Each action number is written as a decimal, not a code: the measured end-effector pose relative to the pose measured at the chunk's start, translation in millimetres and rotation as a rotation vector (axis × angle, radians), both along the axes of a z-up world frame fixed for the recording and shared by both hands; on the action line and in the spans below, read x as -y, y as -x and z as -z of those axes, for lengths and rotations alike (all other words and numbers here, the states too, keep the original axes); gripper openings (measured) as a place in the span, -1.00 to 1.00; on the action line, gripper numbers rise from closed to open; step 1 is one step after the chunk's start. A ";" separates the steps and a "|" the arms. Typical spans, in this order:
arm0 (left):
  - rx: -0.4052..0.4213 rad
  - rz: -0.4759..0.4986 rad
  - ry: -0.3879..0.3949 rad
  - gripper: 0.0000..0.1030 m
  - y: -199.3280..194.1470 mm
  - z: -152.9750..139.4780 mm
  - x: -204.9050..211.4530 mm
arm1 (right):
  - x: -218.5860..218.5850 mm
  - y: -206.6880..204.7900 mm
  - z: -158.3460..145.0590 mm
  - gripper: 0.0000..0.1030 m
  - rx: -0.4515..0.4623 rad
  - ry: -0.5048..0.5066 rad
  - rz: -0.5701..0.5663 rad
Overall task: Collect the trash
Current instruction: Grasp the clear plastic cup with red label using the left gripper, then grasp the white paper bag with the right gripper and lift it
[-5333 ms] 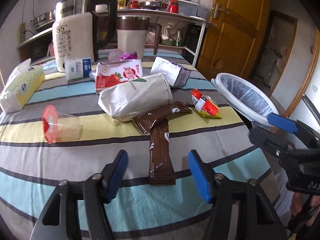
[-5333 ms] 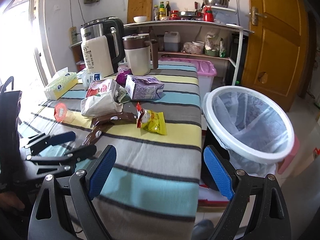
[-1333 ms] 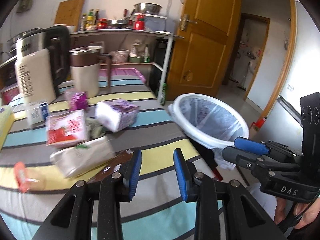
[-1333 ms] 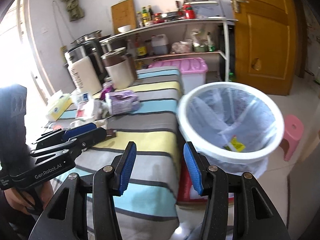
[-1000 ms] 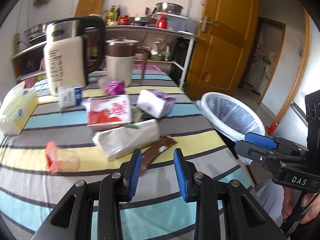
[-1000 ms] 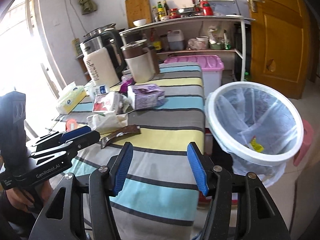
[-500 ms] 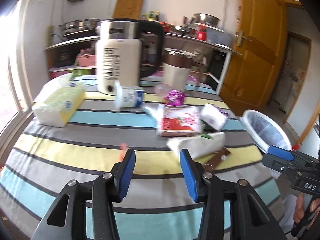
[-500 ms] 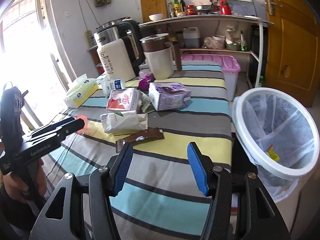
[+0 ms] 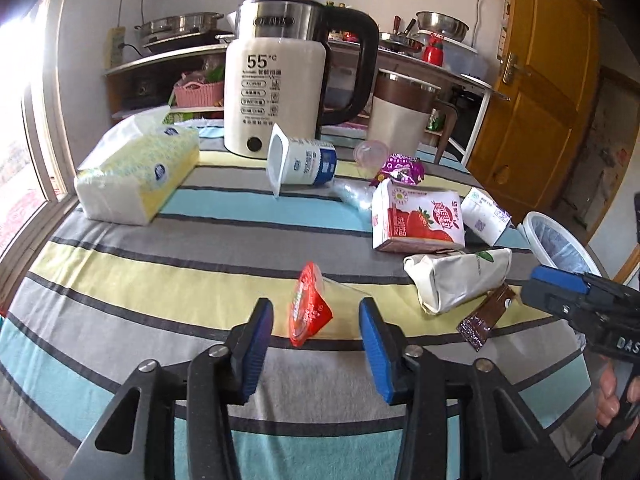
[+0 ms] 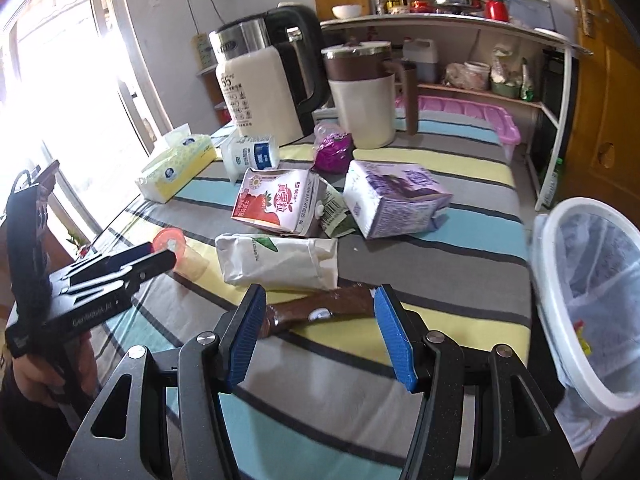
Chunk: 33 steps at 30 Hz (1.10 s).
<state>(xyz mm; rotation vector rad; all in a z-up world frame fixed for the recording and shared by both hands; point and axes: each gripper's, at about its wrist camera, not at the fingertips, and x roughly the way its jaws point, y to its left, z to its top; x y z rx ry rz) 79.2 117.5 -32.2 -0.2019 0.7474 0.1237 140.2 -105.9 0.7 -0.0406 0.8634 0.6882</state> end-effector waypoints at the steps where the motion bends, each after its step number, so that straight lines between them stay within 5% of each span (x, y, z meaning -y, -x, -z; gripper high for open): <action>1: -0.002 0.003 0.008 -0.36 -0.6 1.2 -0.7 | -2.3 -1.9 0.8 0.11 -0.001 0.003 -0.005; 8: -0.008 0.014 0.032 -0.72 -3.3 5.9 -5.1 | -16.8 -19.1 7.5 0.05 -0.031 -0.006 -0.034; 16: -0.001 0.028 0.038 -0.91 -1.3 5.4 -3.0 | -27.5 -18.1 9.1 -0.84 -0.023 0.003 -0.070; 33: 0.055 0.078 0.041 -0.92 14.2 -12.0 13.2 | -17.2 8.1 -9.5 -0.95 0.026 -0.037 -0.071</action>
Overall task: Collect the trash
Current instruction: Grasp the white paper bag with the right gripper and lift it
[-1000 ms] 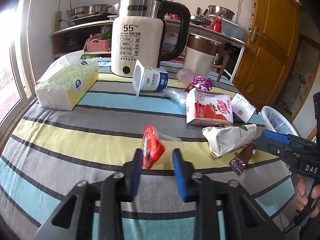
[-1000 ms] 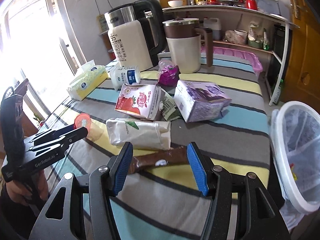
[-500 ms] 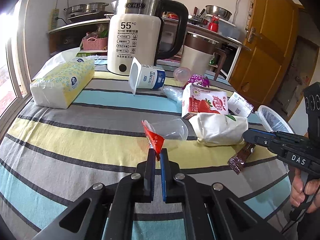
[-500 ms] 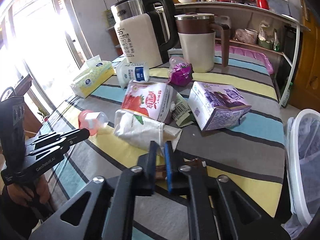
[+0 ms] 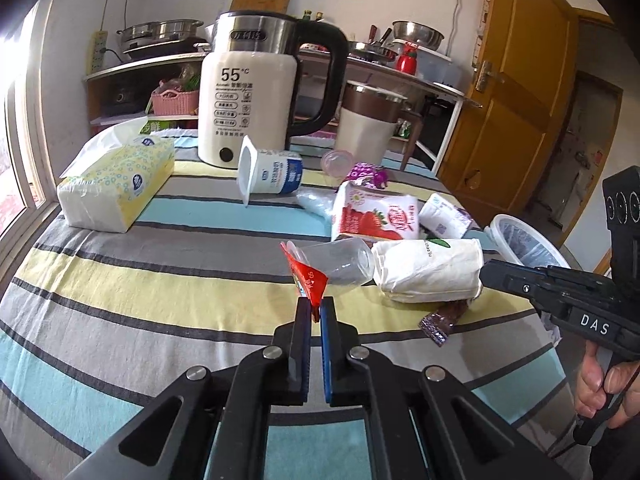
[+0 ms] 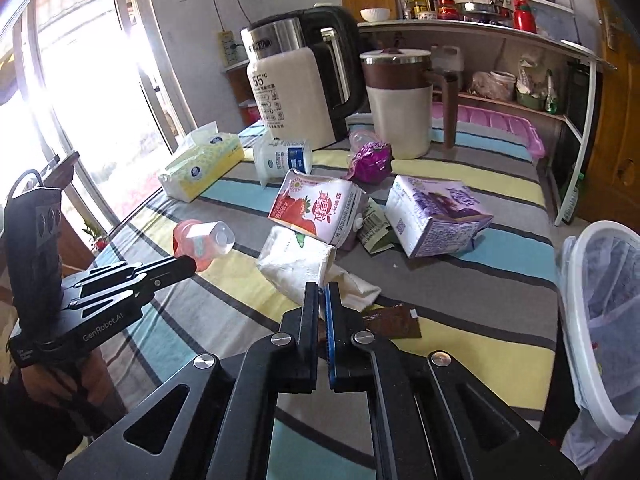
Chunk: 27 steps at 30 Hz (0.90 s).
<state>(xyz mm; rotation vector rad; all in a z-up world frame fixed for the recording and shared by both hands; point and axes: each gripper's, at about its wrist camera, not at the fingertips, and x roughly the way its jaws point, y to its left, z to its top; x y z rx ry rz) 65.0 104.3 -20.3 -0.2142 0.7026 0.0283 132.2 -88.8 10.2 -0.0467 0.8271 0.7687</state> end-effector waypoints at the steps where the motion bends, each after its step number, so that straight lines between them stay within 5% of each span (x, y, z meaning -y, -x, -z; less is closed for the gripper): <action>1: 0.002 0.005 0.000 -0.92 0.9 -1.3 2.4 | 2.7 1.8 -2.2 -0.95 0.006 -0.004 0.006; 15: 0.019 0.076 -0.007 -0.92 3.3 -14.1 34.7 | 47.4 18.9 -24.2 -1.00 0.053 -0.033 0.086; 23: 0.016 0.106 -0.012 -0.92 2.9 -15.0 48.8 | 69.0 23.3 -11.9 -0.98 0.011 -0.007 0.097; 27: 0.015 0.096 -0.016 -0.92 4.2 -16.0 46.3 | 63.6 16.7 -7.2 -0.27 -0.008 -0.030 0.069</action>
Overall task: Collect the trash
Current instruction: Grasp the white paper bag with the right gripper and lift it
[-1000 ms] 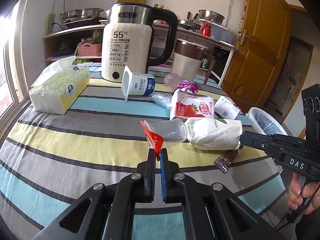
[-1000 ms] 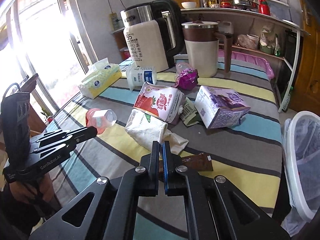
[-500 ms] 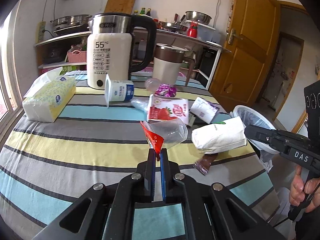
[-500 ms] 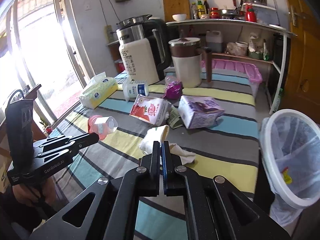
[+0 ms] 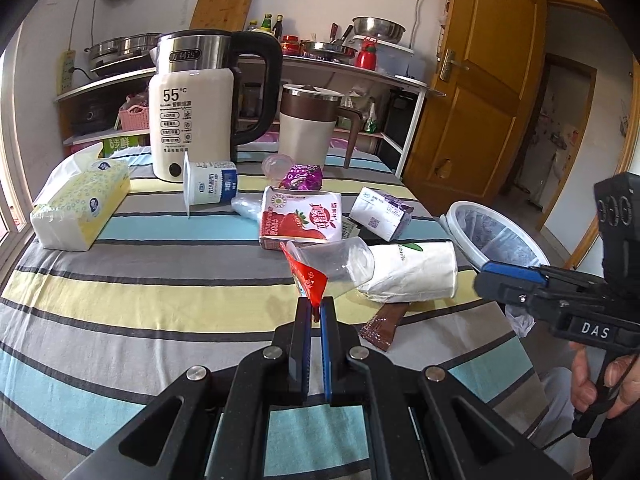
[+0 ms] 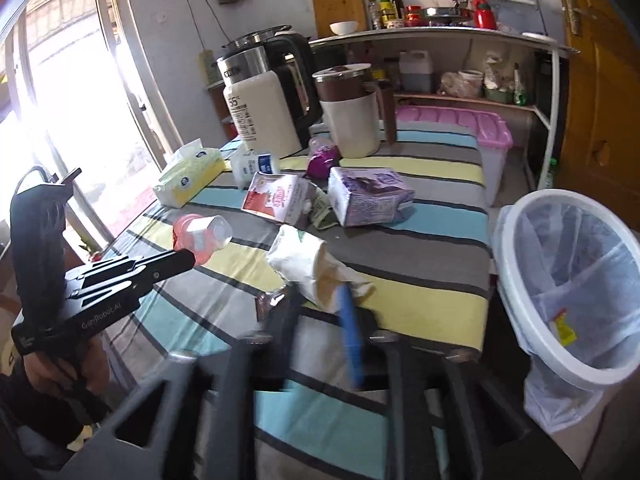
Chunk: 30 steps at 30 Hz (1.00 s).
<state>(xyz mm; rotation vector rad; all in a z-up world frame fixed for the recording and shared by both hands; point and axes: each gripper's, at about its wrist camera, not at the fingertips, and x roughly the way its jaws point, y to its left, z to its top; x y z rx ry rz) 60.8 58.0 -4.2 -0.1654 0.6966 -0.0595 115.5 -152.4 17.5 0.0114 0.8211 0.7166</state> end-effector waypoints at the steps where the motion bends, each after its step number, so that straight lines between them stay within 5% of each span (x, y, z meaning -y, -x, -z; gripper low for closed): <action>1: 0.000 -0.005 0.000 -0.92 0.7 -0.3 -1.9 | -3.7 -3.6 1.2 -0.21 -0.002 0.002 -0.004; 16: -0.023 -0.009 0.009 -0.92 -3.2 8.7 -11.1 | -33.9 -37.4 19.7 -0.16 -0.034 0.023 -0.101; 17: -0.025 -0.009 0.009 -0.92 -3.5 8.8 -11.1 | -33.8 -36.2 19.7 -0.24 -0.035 0.017 -0.100; 18: -0.026 -0.009 0.010 -0.92 -3.8 9.3 -11.1 | -34.1 -34.5 19.3 -0.56 -0.031 0.019 -0.101; 22: -0.029 -0.003 0.012 -0.92 -3.7 9.8 -8.5 | -33.2 -24.2 14.1 -0.82 -0.007 0.019 -0.099; 30: -0.013 0.028 0.006 -0.92 -3.4 2.5 5.2 | -15.9 -11.1 0.9 -0.87 0.027 -0.020 -0.039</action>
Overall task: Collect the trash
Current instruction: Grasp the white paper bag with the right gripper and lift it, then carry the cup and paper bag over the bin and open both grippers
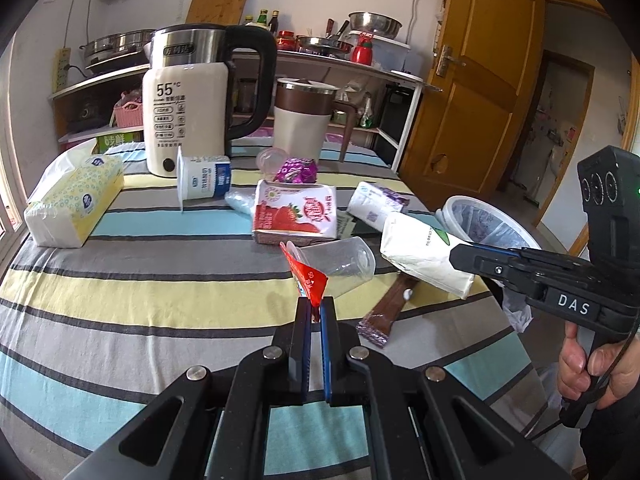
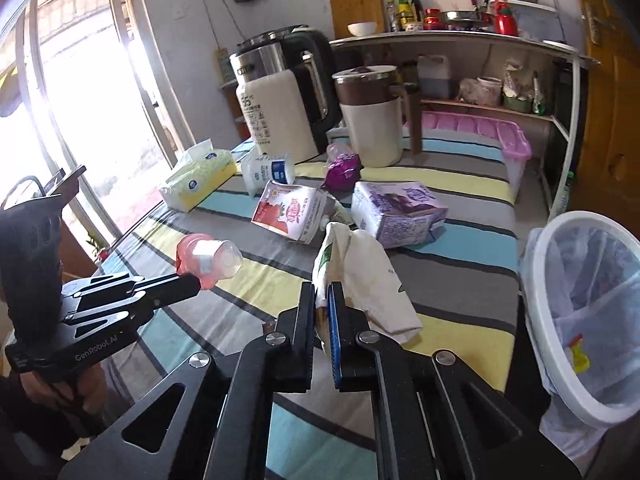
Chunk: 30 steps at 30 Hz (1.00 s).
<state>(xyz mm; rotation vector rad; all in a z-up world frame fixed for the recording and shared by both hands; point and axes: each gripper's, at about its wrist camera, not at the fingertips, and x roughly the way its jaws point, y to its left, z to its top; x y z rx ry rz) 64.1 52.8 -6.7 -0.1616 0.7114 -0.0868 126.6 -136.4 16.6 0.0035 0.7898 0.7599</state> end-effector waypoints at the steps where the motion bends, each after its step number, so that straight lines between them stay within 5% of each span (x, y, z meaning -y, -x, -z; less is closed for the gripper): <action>1: 0.002 0.006 -0.001 -0.92 -0.1 -1.0 2.3 | 3.2 1.5 -1.2 -0.87 0.001 -0.007 0.007; 30: 0.009 0.334 0.006 -0.92 -81.6 -14.4 147.0 | 149.2 -1.0 -15.6 -0.87 0.054 -0.026 0.395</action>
